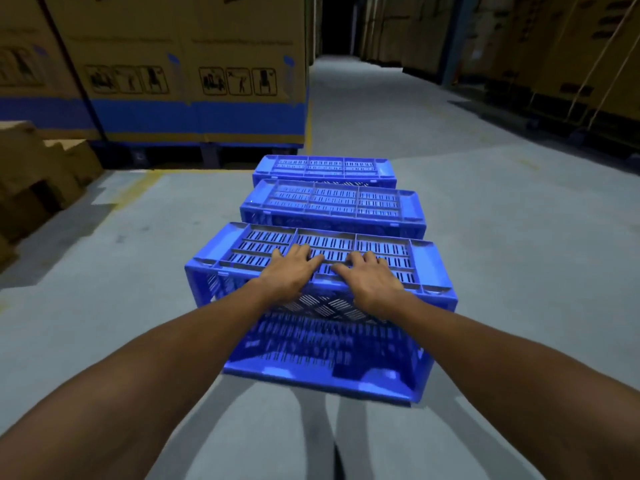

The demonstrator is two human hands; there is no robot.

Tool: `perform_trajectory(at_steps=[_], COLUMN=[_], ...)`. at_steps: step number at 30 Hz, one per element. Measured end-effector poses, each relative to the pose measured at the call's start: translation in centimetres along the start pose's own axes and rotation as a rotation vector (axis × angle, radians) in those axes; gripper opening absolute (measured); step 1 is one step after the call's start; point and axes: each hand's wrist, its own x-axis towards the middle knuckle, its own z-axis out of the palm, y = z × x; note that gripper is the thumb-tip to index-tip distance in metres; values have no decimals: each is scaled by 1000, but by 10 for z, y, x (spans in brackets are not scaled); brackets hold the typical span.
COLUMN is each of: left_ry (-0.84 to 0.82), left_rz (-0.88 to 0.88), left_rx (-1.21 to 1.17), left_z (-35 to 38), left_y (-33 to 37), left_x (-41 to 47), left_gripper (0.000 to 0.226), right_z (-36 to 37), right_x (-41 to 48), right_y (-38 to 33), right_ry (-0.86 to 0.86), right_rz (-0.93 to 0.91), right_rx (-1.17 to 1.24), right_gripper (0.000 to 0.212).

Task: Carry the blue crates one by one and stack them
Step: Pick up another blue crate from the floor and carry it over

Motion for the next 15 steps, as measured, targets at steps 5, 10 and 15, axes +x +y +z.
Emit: perform_trajectory(at_steps=[5,10,15], left_ry=[-46,87,276], left_rz=[1,-135,-1016], left_rx=[-87,-123,-935], left_z=[-105,-261,-438], left_y=[-11,-36,-29], left_x=[-15,-34,-43], left_gripper=[58,55,96], right_z=[-111,-284,-462], right_x=[-14,-18,-35], right_y=[14,32,54], right_ry=[-78,-123,-84], right_rz=[-32,12,103], right_rx=[71,161,217], right_gripper=[71,66,62])
